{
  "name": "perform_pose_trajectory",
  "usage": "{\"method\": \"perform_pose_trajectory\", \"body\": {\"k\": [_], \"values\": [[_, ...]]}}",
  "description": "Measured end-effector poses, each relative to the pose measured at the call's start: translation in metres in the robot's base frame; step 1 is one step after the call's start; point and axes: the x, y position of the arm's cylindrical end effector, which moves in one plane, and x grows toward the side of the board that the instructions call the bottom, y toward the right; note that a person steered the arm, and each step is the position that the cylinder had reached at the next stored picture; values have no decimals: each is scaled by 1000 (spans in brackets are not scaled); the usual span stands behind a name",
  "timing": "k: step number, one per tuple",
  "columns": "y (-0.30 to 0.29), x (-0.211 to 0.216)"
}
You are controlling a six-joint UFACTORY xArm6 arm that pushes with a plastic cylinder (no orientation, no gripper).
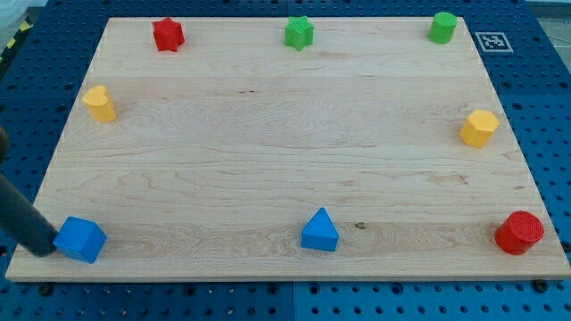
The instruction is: Move the blue cube to the center of the board
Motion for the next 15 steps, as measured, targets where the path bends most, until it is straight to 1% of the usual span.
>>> {"method": "perform_pose_trajectory", "body": {"k": [1, 3, 4, 5, 6, 8, 9, 11, 15], "values": [[18, 16], [57, 16], [48, 5], [51, -12], [75, -12], [83, -49], [100, -70], [175, -73], [289, -76]]}}
